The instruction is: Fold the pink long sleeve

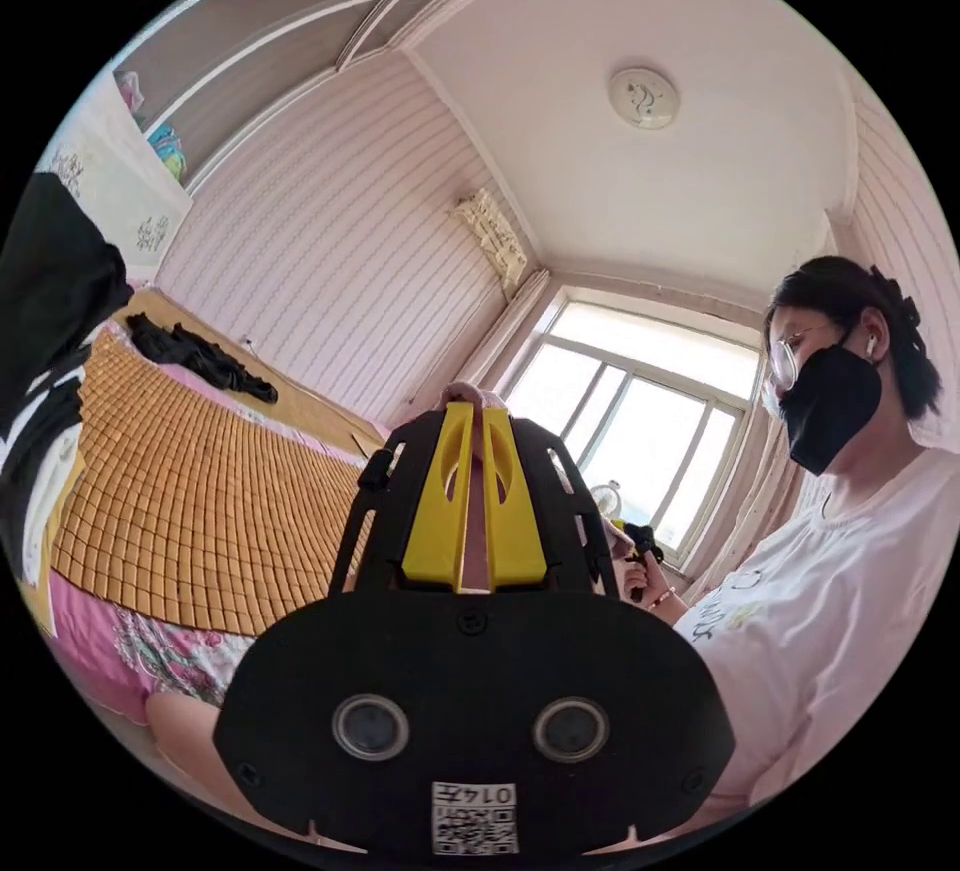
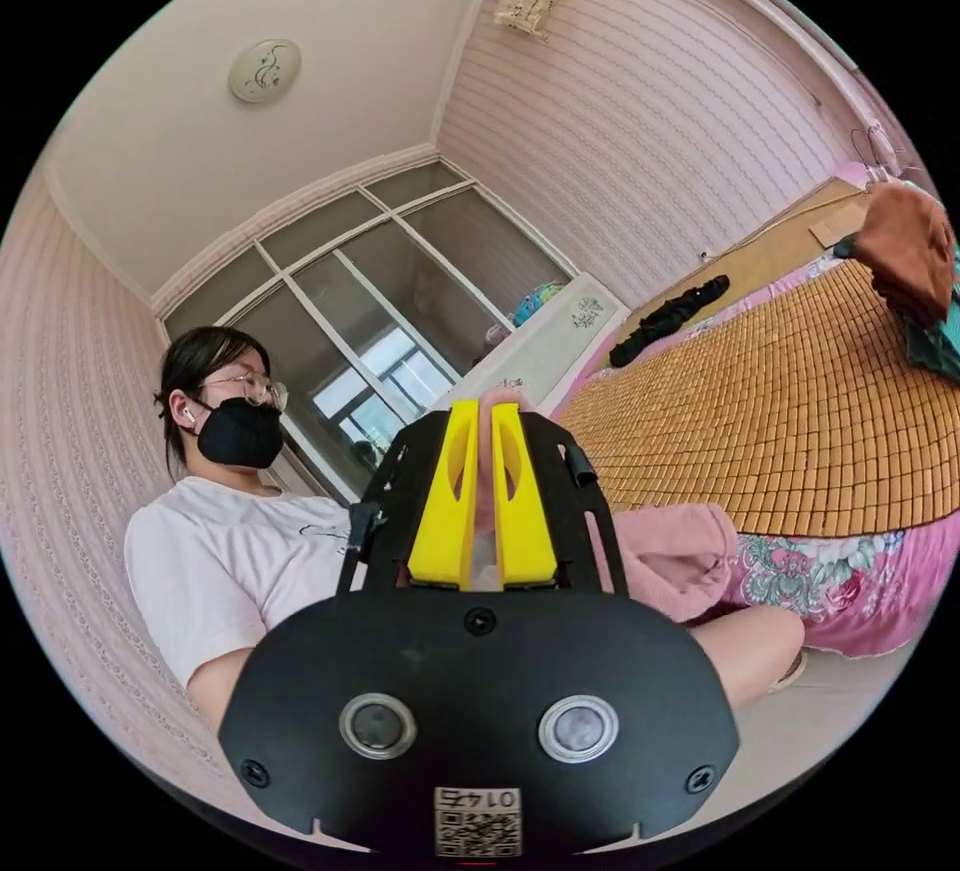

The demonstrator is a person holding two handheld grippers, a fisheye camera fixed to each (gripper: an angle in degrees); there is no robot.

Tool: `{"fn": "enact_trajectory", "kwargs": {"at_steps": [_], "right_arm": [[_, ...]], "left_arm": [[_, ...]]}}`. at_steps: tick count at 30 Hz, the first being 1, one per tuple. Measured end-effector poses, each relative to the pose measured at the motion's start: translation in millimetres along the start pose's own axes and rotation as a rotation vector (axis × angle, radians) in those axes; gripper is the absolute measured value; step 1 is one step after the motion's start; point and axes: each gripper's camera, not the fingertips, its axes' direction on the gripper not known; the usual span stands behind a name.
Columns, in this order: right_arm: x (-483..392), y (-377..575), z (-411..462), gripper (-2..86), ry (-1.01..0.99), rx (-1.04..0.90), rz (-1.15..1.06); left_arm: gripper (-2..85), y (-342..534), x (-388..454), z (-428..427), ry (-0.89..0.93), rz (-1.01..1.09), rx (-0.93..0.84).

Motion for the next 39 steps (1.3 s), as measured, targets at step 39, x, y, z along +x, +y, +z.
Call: {"fn": "enact_trajectory", "kwargs": {"at_steps": [39], "right_arm": [[-58, -372, 179, 0.8, -0.072, 0.238, -0.516]], "left_arm": [[-1.0, -304, 165, 139, -0.208, 0.306, 0.232]]}}
